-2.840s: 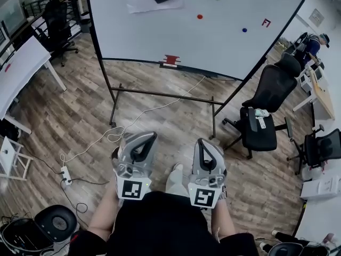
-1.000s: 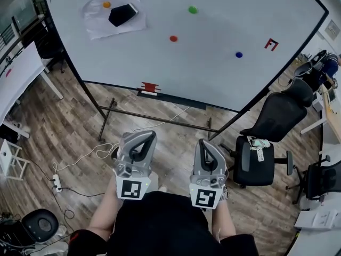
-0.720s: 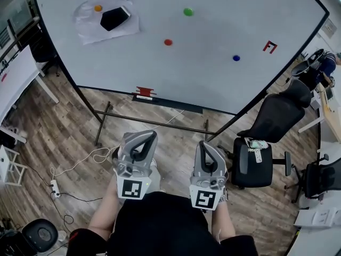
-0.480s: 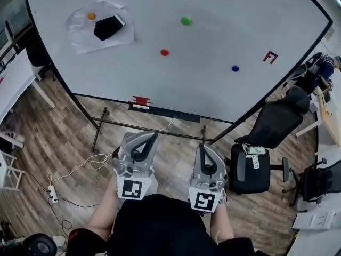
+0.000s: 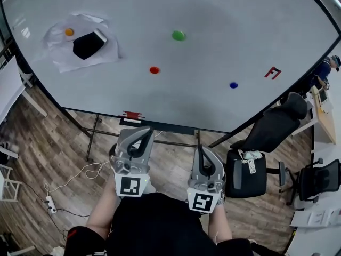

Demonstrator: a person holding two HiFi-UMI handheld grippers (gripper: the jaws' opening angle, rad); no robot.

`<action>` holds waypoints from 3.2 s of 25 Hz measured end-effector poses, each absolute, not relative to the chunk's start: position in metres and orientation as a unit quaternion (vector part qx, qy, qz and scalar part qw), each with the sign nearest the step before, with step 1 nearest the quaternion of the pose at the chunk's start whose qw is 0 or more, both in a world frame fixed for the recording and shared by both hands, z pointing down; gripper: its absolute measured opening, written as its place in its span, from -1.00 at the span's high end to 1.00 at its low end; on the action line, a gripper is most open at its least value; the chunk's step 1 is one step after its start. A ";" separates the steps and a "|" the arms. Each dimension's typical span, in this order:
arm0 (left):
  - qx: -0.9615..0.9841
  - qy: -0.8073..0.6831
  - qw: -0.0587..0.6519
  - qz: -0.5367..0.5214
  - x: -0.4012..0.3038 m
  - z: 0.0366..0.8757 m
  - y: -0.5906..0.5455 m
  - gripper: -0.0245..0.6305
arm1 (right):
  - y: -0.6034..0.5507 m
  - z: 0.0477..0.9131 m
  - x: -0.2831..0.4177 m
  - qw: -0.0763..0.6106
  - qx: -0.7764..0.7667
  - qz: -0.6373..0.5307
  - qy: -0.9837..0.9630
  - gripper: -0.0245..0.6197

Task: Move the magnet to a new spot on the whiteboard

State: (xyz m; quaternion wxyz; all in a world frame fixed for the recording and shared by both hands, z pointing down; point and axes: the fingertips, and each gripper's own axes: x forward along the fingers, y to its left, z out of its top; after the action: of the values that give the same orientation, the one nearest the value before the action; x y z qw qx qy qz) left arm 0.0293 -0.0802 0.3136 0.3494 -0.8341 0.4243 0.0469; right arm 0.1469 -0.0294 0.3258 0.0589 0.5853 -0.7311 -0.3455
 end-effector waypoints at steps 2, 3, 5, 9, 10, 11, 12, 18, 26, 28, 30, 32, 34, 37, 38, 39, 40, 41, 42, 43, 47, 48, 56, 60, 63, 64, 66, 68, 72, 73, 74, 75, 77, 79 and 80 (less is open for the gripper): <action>-0.834 0.424 0.350 0.047 0.029 0.313 -0.096 0.92 | -0.044 0.325 0.147 0.061 0.588 -0.345 -0.729 0.92; -0.834 0.424 0.351 0.046 0.029 0.313 -0.104 0.92 | -0.051 0.325 0.147 0.062 0.589 -0.344 -0.728 0.92; -0.832 0.425 0.353 0.045 0.027 0.312 -0.119 0.92 | -0.064 0.325 0.145 0.062 0.591 -0.345 -0.727 0.92; -0.833 0.421 0.357 0.049 0.026 0.309 -0.147 0.92 | -0.091 0.323 0.143 0.062 0.597 -0.348 -0.720 0.92; -0.833 0.419 0.359 0.050 0.026 0.309 -0.154 0.92 | -0.097 0.323 0.142 0.063 0.599 -0.348 -0.718 0.92; -0.833 0.417 0.361 0.052 0.026 0.308 -0.160 0.92 | -0.103 0.323 0.141 0.063 0.601 -0.349 -0.717 0.92; -0.833 0.415 0.363 0.053 0.027 0.307 -0.166 0.92 | -0.109 0.323 0.140 0.064 0.602 -0.349 -0.715 0.92; -0.835 0.414 0.357 0.059 0.023 0.308 -0.197 0.92 | -0.134 0.327 0.132 0.069 0.610 -0.348 -0.708 0.92; -0.834 0.418 0.357 0.050 0.022 0.312 -0.214 0.92 | -0.153 0.334 0.128 0.076 0.602 -0.348 -0.715 0.92; -0.832 0.422 0.356 0.047 0.024 0.314 -0.218 0.92 | -0.159 0.333 0.128 0.074 0.597 -0.351 -0.717 0.92; -0.827 0.430 0.360 0.044 0.025 0.313 -0.222 0.92 | -0.166 0.332 0.130 0.069 0.591 -0.352 -0.722 0.92; -0.818 0.443 0.363 0.042 0.025 0.311 -0.226 0.92 | -0.174 0.333 0.130 0.065 0.581 -0.351 -0.731 0.92; -0.811 0.460 0.359 0.038 0.024 0.311 -0.232 0.92 | -0.182 0.335 0.130 0.065 0.564 -0.353 -0.744 0.92; -0.801 0.479 0.356 0.032 0.026 0.309 -0.240 0.92 | -0.196 0.333 0.129 0.061 0.539 -0.357 -0.760 0.92; -0.798 0.483 0.358 0.032 0.027 0.307 -0.242 0.92 | -0.200 0.332 0.129 0.057 0.532 -0.359 -0.765 0.92; -0.795 0.488 0.360 0.032 0.027 0.305 -0.243 0.92 | -0.205 0.329 0.129 0.052 0.525 -0.361 -0.769 0.92; -0.791 0.493 0.361 0.032 0.027 0.304 -0.245 0.92 | -0.209 0.328 0.128 0.047 0.519 -0.362 -0.773 0.92; -0.788 0.498 0.361 0.030 0.028 0.303 -0.247 0.92 | -0.213 0.326 0.128 0.042 0.512 -0.362 -0.778 0.92; -0.785 0.503 0.361 0.027 0.028 0.303 -0.249 0.92 | -0.216 0.326 0.127 0.039 0.505 -0.363 -0.782 0.92; -0.782 0.507 0.360 0.023 0.029 0.304 -0.250 0.92 | -0.219 0.326 0.127 0.037 0.498 -0.363 -0.787 0.92; -0.775 0.521 0.357 0.018 0.031 0.303 -0.254 0.88 | -0.225 0.328 0.122 0.031 0.465 -0.365 -0.806 0.92; -0.771 0.526 0.359 0.017 0.031 0.302 -0.255 0.88 | -0.226 0.329 0.121 0.029 0.458 -0.366 -0.809 0.92; -0.764 0.540 0.353 0.002 0.034 0.303 -0.259 0.73 | -0.231 0.330 0.119 0.014 0.424 -0.371 -0.826 0.92; -0.767 0.539 0.348 -0.009 0.037 0.304 -0.265 0.59 | -0.231 0.328 0.122 0.007 0.420 -0.371 -0.828 0.92; -0.769 0.539 0.342 -0.013 0.039 0.304 -0.268 0.55 | -0.231 0.328 0.126 0.004 0.421 -0.369 -0.829 0.92; -0.771 0.540 0.339 -0.014 0.039 0.304 -0.270 0.52 | -0.231 0.328 0.127 0.003 0.421 -0.368 -0.829 0.92; -0.773 0.541 0.333 -0.016 0.039 0.305 -0.273 0.51 | -0.231 0.328 0.130 0.002 0.422 -0.368 -0.829 0.92; -0.774 0.540 0.330 -0.018 0.040 0.306 -0.275 0.51 | -0.231 0.328 0.132 0.003 0.424 -0.368 -0.828 0.92; -0.777 0.535 0.332 -0.014 0.043 0.306 -0.277 0.50 | -0.232 0.329 0.136 0.004 0.431 -0.366 -0.825 0.92; -0.778 0.533 0.333 -0.010 0.044 0.305 -0.276 0.50 | -0.232 0.329 0.136 0.005 0.432 -0.366 -0.824 0.92; -0.778 0.532 0.334 -0.006 0.045 0.304 -0.276 0.50 | -0.232 0.329 0.137 0.005 0.433 -0.366 -0.824 0.92; -0.778 0.531 0.334 -0.003 0.045 0.303 -0.276 0.50 | -0.233 0.329 0.137 0.005 0.434 -0.367 -0.823 0.92; -0.778 0.531 0.334 0.001 0.045 0.302 -0.277 0.50 | -0.233 0.329 0.138 0.006 0.436 -0.368 -0.821 0.92; -0.778 0.533 0.333 0.002 0.043 0.302 -0.277 0.50 | -0.233 0.329 0.138 0.007 0.437 -0.367 -0.821 0.92; -0.778 0.533 0.332 0.002 0.042 0.302 -0.278 0.50 | -0.234 0.329 0.138 0.007 0.437 -0.367 -0.821 0.92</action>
State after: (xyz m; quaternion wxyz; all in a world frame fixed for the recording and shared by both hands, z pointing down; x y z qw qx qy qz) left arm 0.0425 -0.2776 0.3019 0.3325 -0.7779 0.5332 0.0023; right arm 0.1380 -0.2335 0.3290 0.0075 0.4371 -0.8210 -0.3672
